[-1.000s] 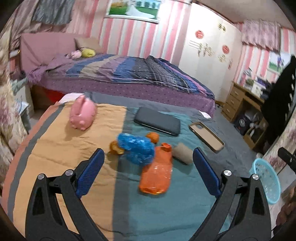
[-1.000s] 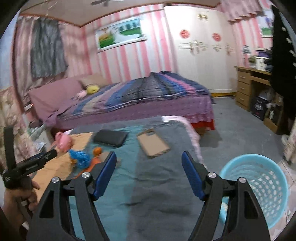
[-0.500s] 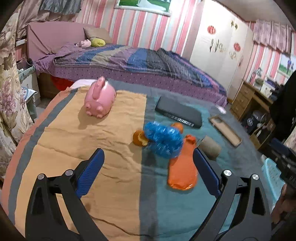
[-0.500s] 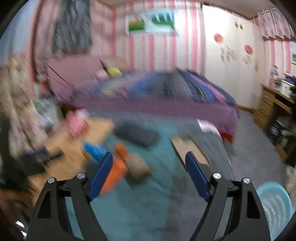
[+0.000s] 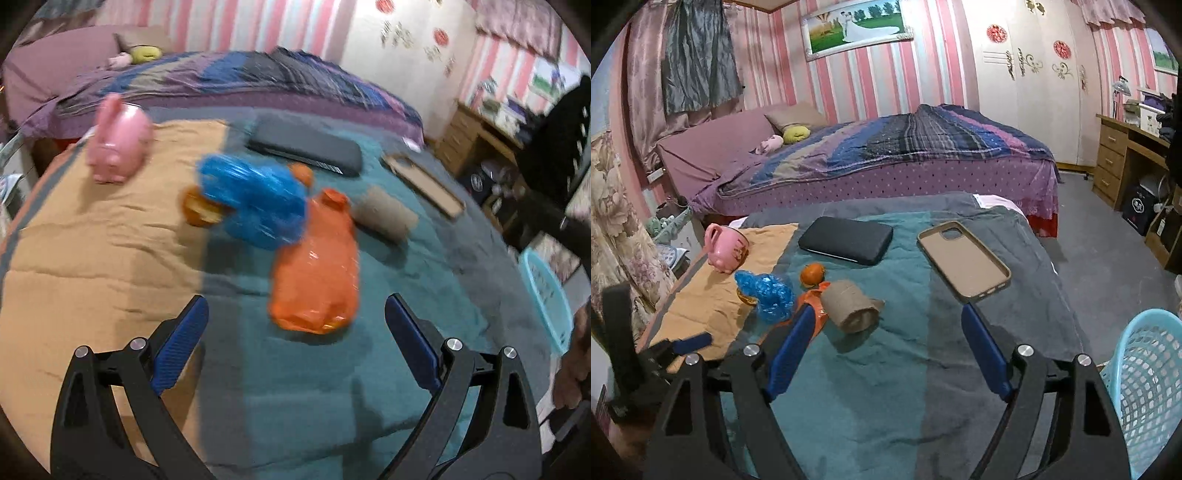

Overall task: Collect trash
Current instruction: 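Grasp the orange printed plastic bag with the left gripper and lift it, then grasp the brown cardboard roll with the right gripper while the left gripper holds the orange bag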

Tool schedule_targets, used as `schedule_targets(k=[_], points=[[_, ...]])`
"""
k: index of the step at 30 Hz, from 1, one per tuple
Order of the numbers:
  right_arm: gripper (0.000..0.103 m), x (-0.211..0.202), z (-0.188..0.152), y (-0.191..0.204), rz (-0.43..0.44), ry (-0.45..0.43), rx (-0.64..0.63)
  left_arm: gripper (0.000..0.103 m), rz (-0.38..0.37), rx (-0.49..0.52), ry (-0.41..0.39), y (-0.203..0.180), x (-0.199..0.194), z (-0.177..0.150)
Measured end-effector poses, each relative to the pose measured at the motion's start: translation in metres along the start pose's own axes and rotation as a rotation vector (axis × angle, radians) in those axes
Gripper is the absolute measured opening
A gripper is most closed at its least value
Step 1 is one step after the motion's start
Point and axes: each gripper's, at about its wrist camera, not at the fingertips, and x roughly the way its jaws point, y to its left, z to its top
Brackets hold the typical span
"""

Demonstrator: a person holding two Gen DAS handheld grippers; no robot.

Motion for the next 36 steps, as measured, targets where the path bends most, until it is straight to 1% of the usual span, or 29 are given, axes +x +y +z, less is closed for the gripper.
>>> schedule_targets(k=[1, 3, 6, 7, 8, 9, 10, 12, 13, 14, 15, 16, 19, 20, 24, 26, 28, 32, 33, 36], points=[[0.08, 0.001, 0.0, -0.002, 0.004, 0.003, 0.006, 0.093, 0.019, 0.019, 0.025, -0.006, 0.01, -0.001], [0.08, 0.003, -0.001, -0.002, 0.007, 0.007, 0.006, 0.093, 0.037, 0.022, 0.049, -0.01, 0.02, -0.002], [0.08, 0.004, -0.002, -0.001, 0.012, 0.017, -0.005, 0.092, 0.047, 0.016, 0.06, -0.013, 0.026, -0.001], [0.08, 0.004, -0.002, -0.002, 0.012, 0.017, -0.007, 0.085, 0.045, 0.023, 0.058, -0.014, 0.027, 0.0], [0.08, 0.004, -0.002, -0.002, 0.013, 0.018, -0.01, 0.071, 0.045, 0.033, 0.057, -0.016, 0.028, 0.001], [0.08, 0.004, -0.002, -0.002, 0.015, 0.02, -0.014, 0.065, 0.046, 0.038, 0.055, -0.016, 0.028, 0.002], [0.08, 0.004, -0.002, -0.003, 0.014, 0.021, -0.015, 0.054, 0.046, 0.043, 0.053, -0.016, 0.029, 0.002], [0.08, 0.005, -0.003, -0.004, 0.013, 0.023, -0.014, 0.044, 0.039, 0.05, 0.047, -0.017, 0.028, 0.002], [0.08, 0.005, -0.003, -0.004, 0.015, 0.026, -0.014, 0.03, 0.028, 0.059, 0.05, -0.018, 0.028, 0.002], [0.08, 0.005, -0.003, -0.005, 0.015, 0.026, -0.014, 0.021, 0.019, 0.065, 0.05, -0.019, 0.026, 0.002], [0.08, 0.005, -0.003, -0.004, 0.014, 0.026, -0.015, 0.018, 0.015, 0.066, 0.048, -0.019, 0.025, 0.002], [0.08, 0.005, -0.003, -0.004, 0.014, 0.027, -0.015, 0.01, 0.0, 0.066, 0.047, -0.02, 0.024, 0.003], [0.08, 0.005, -0.003, -0.003, 0.016, 0.024, -0.017, 0.007, -0.027, 0.077, 0.024, -0.026, 0.016, 0.006], [0.08, 0.006, -0.004, -0.003, 0.017, 0.023, -0.018, 0.007, -0.034, 0.081, 0.004, -0.028, 0.01, 0.008], [0.08, 0.009, -0.005, -0.002, 0.02, 0.017, -0.019, 0.007, -0.046, 0.074, -0.102, -0.033, -0.023, 0.018], [0.08, 0.014, -0.005, -0.001, 0.023, 0.015, -0.025, 0.007, -0.039, 0.045, -0.167, -0.027, -0.041, 0.024], [0.08, 0.02, -0.004, 0.0, 0.021, 0.018, -0.028, 0.007, -0.04, 0.023, -0.213, -0.02, -0.054, 0.029], [0.08, 0.044, -0.004, 0.008, 0.041, 0.057, -0.02, 0.007, 0.032, -0.029, -0.264, 0.002, -0.067, 0.038], [0.08, 0.051, -0.003, 0.012, 0.052, 0.071, -0.022, 0.007, 0.054, -0.048, -0.264, 0.01, -0.067, 0.039], [0.08, 0.071, 0.0, 0.031, 0.072, 0.091, -0.059, 0.007, 0.088, -0.093, -0.253, 0.029, -0.063, 0.039]])
